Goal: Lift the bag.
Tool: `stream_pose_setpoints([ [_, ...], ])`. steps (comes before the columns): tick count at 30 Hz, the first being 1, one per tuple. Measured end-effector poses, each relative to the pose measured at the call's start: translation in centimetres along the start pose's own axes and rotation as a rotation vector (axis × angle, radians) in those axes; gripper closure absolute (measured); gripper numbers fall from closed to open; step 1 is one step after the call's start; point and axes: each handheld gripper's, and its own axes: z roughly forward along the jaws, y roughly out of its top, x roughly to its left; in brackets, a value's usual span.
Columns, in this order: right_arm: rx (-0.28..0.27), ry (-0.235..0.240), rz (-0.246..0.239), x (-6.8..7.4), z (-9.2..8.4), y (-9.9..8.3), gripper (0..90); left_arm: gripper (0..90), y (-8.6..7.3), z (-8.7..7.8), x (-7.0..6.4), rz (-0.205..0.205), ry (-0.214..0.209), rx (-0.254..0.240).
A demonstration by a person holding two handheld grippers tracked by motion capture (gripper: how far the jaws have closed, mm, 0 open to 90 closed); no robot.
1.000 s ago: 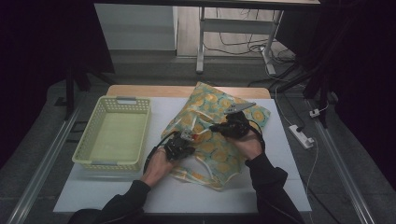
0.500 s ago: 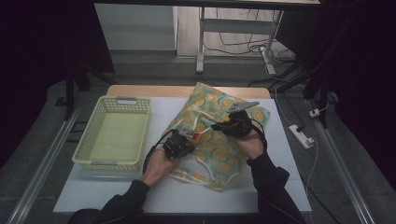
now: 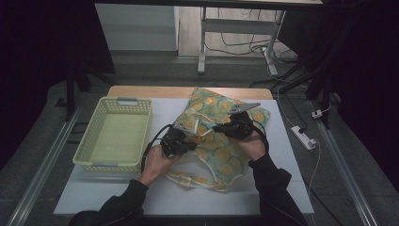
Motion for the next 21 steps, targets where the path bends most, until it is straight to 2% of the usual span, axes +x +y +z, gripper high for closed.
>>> stream_pose_setpoints([
  [5, 0.000, 0.000, 0.002, 0.1, 0.0, 0.1, 89.6, 89.5, 0.5, -1.1, -0.2, -0.013, -0.026, -0.030],
  [9, 0.001, 0.006, -0.004, 0.5, -0.1, 0.4, 90.0, 89.5, 0.9, -2.0, -0.3, -0.007, -0.037, -0.045],
  [21, -0.034, 0.066, -0.008, 1.5, -1.0, 1.9, 90.0, 89.6, 2.4, -5.3, -0.1, -0.018, -0.072, -0.105],
])
